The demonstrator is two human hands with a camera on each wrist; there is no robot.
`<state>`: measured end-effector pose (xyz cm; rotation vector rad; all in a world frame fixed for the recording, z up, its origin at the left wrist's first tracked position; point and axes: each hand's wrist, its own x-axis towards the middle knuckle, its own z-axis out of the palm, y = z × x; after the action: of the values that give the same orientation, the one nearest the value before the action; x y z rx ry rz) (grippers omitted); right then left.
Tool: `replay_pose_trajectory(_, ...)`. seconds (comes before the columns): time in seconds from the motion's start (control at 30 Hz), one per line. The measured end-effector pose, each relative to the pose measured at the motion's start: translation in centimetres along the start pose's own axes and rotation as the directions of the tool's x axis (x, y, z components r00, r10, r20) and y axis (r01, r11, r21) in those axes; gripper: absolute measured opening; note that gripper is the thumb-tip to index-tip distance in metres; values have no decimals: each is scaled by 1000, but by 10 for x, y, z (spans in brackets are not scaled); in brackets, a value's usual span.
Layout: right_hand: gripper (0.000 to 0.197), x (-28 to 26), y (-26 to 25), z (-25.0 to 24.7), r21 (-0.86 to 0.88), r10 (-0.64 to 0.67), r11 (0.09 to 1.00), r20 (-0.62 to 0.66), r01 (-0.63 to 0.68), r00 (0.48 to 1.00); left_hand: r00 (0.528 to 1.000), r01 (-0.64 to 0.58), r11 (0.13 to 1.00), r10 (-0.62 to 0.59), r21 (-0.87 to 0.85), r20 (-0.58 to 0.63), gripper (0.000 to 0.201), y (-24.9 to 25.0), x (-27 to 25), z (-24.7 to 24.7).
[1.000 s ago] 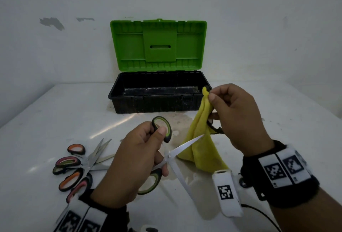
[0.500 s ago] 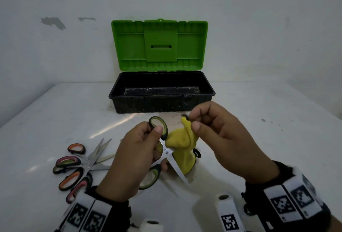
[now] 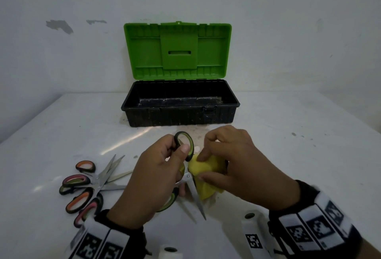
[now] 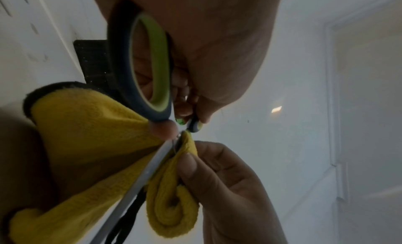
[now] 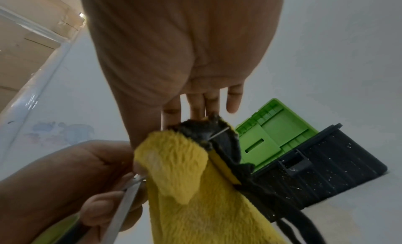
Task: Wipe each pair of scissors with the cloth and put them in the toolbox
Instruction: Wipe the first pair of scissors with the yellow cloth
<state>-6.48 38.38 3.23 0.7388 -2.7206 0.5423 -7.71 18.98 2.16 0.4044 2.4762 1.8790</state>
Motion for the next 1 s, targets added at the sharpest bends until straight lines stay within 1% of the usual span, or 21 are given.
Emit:
replay_pose_trajectory(0.07, 26, 4, -2, 0, 58, -7, 998, 74, 3, 997, 997, -71, 995, 69, 76, 23, 24, 0, -1, -1)
replay_pose_trajectory(0.13, 23, 7, -3, 1, 140, 18, 989, 124, -35, 992, 993, -112, 990, 109, 86, 41, 22, 2, -2, -2)
replay_pose_trajectory(0.3, 18, 7, 1, 4, 334, -1, 941, 134, -44, 991, 981, -194, 966, 191, 171, 38, 19, 5, -2, -9)
replay_pose_trajectory(0.43, 15, 8, 5, 3, 330, 11, 942, 155, -62, 988, 984, -177, 973, 173, 148, 36, 18, 2, 2, -15)
replay_pose_trajectory(0.77, 10, 4, 17, -5, 358, 59, 928, 138, -105, 989, 986, -165, 983, 163, 86, 24, 17, 2, 4, -19)
replay_pose_trajectory(0.9, 11, 0, 25, -12, 385, 119, 909, 121, -157, 986, 990, -144, 989, 144, 36, 8, 17, 3, 4, -21)
replay_pose_trajectory(1.0, 8, -4, 30, -20, 385, 171, 902, 92, -193, 981, 991, -132, 991, 132, 0, -28, 18, 2, 4, -24)
